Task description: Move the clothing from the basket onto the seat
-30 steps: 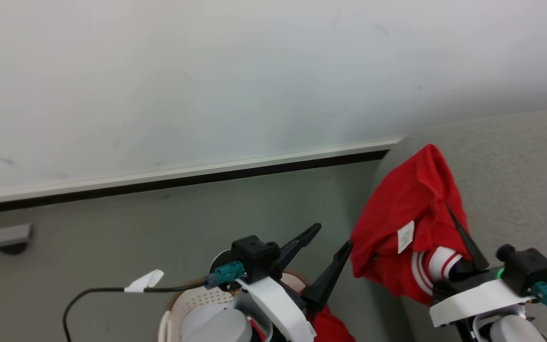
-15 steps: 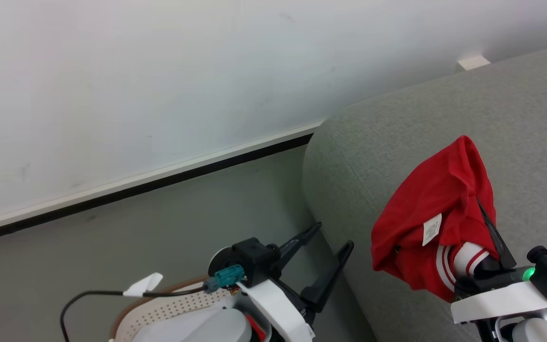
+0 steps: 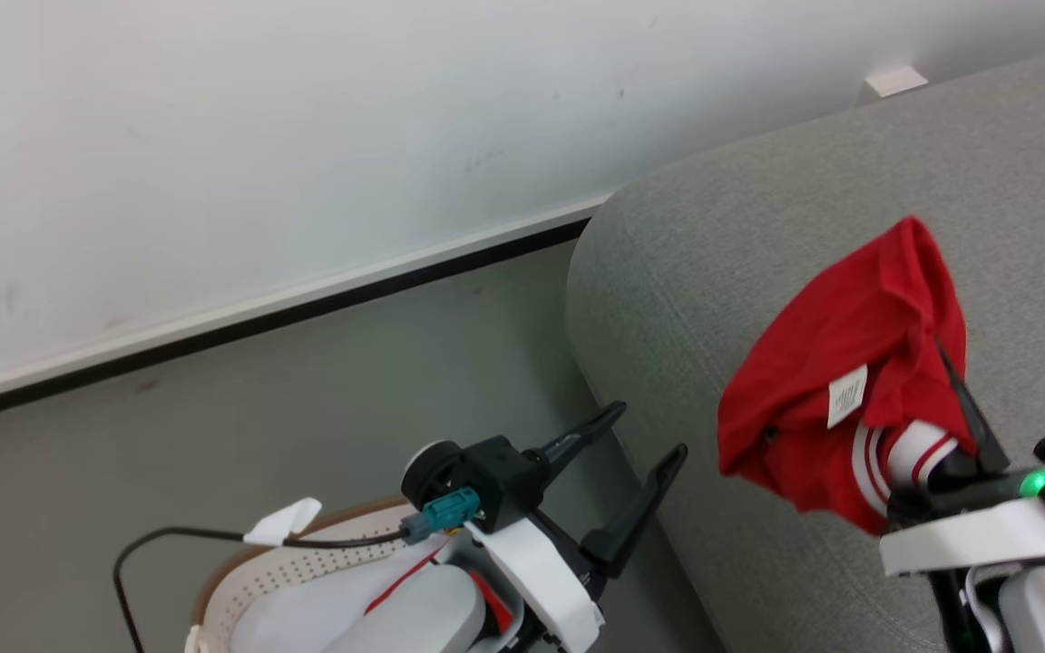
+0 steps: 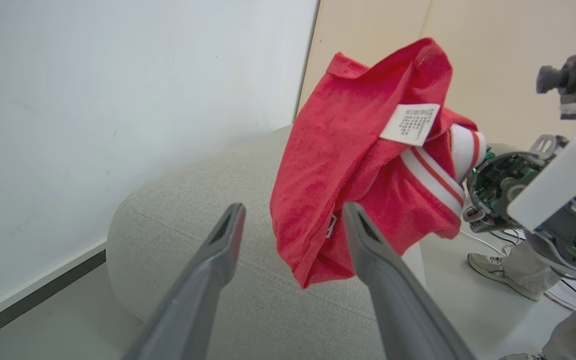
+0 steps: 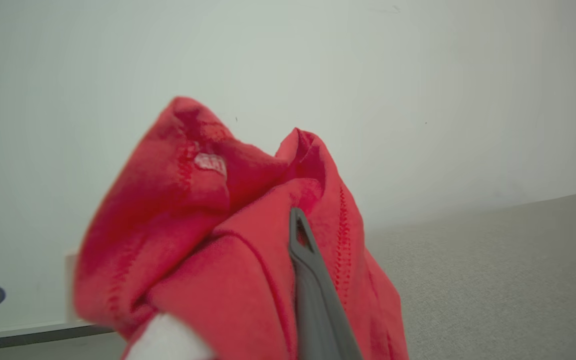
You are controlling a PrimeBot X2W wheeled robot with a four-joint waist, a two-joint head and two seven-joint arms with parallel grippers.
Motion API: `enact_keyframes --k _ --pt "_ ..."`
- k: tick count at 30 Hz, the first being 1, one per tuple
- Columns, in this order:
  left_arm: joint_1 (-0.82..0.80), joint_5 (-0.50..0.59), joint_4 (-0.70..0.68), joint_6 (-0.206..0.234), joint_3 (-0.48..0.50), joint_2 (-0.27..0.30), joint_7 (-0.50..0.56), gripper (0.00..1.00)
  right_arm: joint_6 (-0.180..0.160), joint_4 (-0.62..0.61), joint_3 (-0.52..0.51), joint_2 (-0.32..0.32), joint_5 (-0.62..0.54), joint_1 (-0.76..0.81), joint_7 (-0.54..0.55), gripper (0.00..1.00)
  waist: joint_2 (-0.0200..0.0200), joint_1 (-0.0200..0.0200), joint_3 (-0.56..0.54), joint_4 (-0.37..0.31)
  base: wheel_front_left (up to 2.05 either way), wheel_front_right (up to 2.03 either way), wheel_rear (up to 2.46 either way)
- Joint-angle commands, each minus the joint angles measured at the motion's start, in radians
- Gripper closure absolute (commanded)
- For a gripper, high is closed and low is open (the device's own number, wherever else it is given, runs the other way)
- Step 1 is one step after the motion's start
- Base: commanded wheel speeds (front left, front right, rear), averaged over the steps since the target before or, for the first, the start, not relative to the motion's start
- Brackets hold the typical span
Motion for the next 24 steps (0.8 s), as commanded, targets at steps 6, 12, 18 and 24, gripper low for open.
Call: enact_keyframes --k 6,12,18,24 --pt "-0.044 0.029 -0.013 -0.003 -0.006 0.022 0.001 0.00 -0.002 0.093 0.004 -0.072 0.041 -0.165 0.000 1.00 -0.0001 0.0000 0.087 0.035 0.00 0.00 0.00" --pt "-0.094 0.042 -0.035 -0.003 -0.011 0.052 0.020 0.00 -0.002 0.240 -0.007 -0.173 0.155 -0.375 0.010 1.00 -0.0001 0.0000 0.202 0.094 0.00 0.00 0.00" --pt "-0.138 0.052 -0.065 -0.002 -0.002 0.093 0.038 0.00 -0.002 0.379 -0.043 -0.288 0.238 -0.568 0.036 1.00 -0.0001 0.0000 0.341 0.167 0.00 0.00 0.00" --pt "-0.171 0.063 -0.092 0.002 0.009 0.122 0.044 0.00 -0.002 0.531 -0.053 -0.380 0.255 -0.711 0.048 1.00 -0.0001 0.0000 0.450 0.230 0.00 0.00 0.00"
